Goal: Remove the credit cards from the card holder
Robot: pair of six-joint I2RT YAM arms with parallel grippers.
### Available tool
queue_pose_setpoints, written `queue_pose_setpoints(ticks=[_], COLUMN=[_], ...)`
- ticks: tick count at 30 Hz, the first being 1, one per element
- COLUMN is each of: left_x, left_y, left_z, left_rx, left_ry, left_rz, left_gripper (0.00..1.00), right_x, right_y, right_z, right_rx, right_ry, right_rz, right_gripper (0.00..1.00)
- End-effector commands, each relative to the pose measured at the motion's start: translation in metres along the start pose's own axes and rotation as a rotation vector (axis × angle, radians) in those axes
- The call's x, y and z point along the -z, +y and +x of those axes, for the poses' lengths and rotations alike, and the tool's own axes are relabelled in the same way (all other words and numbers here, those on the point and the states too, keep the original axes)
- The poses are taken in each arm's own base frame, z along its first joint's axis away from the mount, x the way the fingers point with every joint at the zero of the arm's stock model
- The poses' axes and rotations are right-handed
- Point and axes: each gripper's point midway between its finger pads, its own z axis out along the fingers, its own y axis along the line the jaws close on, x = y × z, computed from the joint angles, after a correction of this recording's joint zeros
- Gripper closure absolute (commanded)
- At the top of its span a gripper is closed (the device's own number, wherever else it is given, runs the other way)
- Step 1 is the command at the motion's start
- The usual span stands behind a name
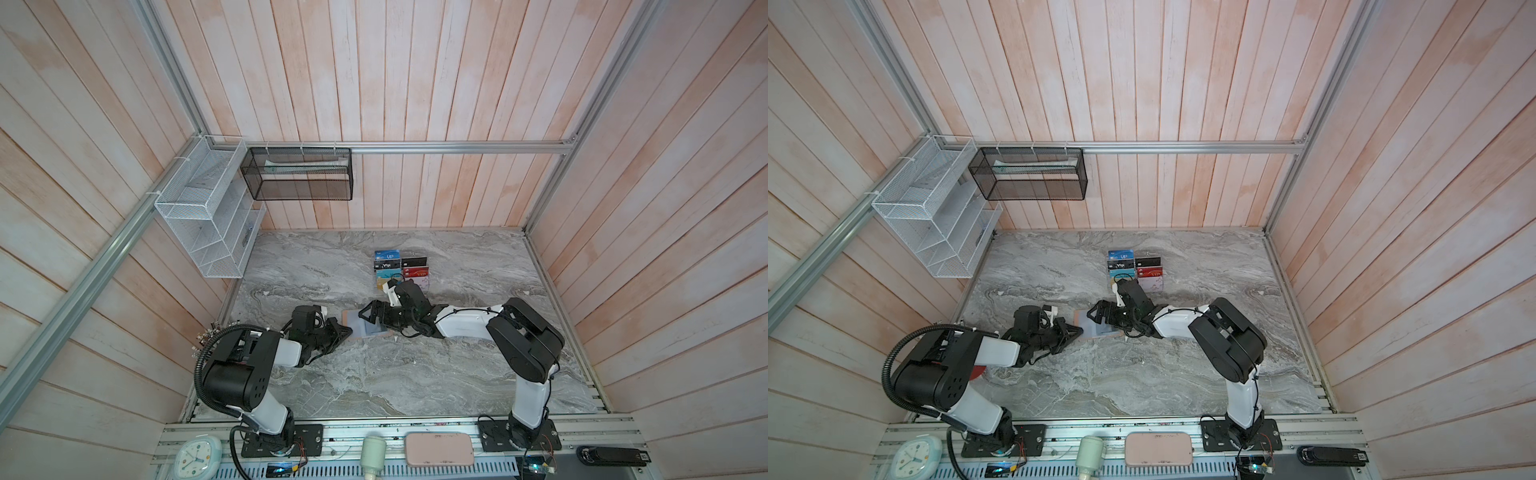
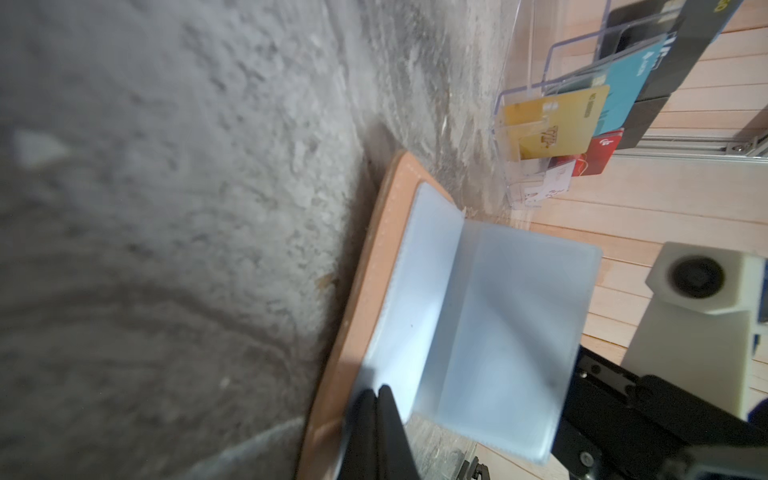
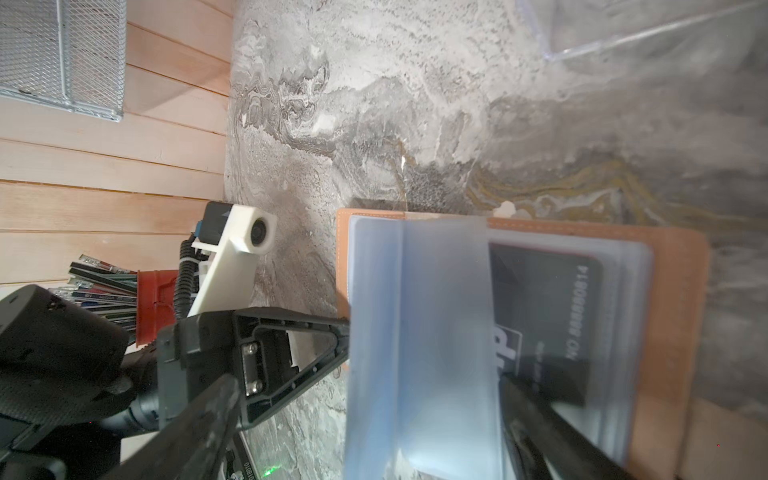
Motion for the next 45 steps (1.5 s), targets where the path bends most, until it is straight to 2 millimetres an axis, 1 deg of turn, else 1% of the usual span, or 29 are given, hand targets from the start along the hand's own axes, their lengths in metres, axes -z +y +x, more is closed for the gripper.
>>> queue_pose_setpoints(ticks=[1,8,12,16,20,26,29,34,36,41,45], left_x=[0.001,0.003,0.006,0.011,0.017,0.031,0.036,0.037,0.036,0.032,0.029], left_y=[0.022,0.024,0.023,0.02,0.01,-0.004,-0.009,-0.012,-0.013,-0.015,-0.023], left_z=[0.008,0.008,0.009,0.008,0.009,0.011,0.012,0.012,0.012,0.01,0.004], left_rx=[0.028,0.033,0.035,0.034,0.024,0.009,0.0,-0.005,-0.008,-0.002,-0.006], left_ry=[0.011,0.009,0.007,0.0,-0.007,-0.029,-0.037,-0.031,-0.029,-0.024,-0.03], left_rz=[-0.06,-0.056,-0.051,-0.041,-0.024,0.004,0.01,0.021,0.027,0.047,0.064], left_gripper=[1.0,1.0,1.0,1.0,1.0,1.0,1.0,1.0,1.0,1.0,1.0], right_x=[-0.01,-0.018,-0.022,-0.027,-0.035,-0.046,-0.051,-0.055,-0.055,-0.046,-0.043], right_y=[0.012,0.033,0.043,0.058,0.063,0.056,0.048,0.04,0.038,0.036,0.032], right_z=[0.003,-0.003,-0.002,0.002,0.004,0.005,0.007,0.009,0.009,0.0,-0.003], right_rx=[-0.002,-0.019,-0.019,-0.015,-0.015,-0.036,-0.046,-0.069,-0.076,-0.112,-0.116], right_ry=[0.025,0.03,0.038,0.051,0.065,0.072,0.077,0.084,0.084,0.067,0.062], right_rz=[-0.036,-0.107,-0.136,-0.174,-0.185,-0.183,-0.167,-0.17,-0.171,-0.211,-0.203], right_gripper=[0.03,0.03,0.03,0.03,0.03,0.03,0.03,0.03,0.03,0.03,0.03])
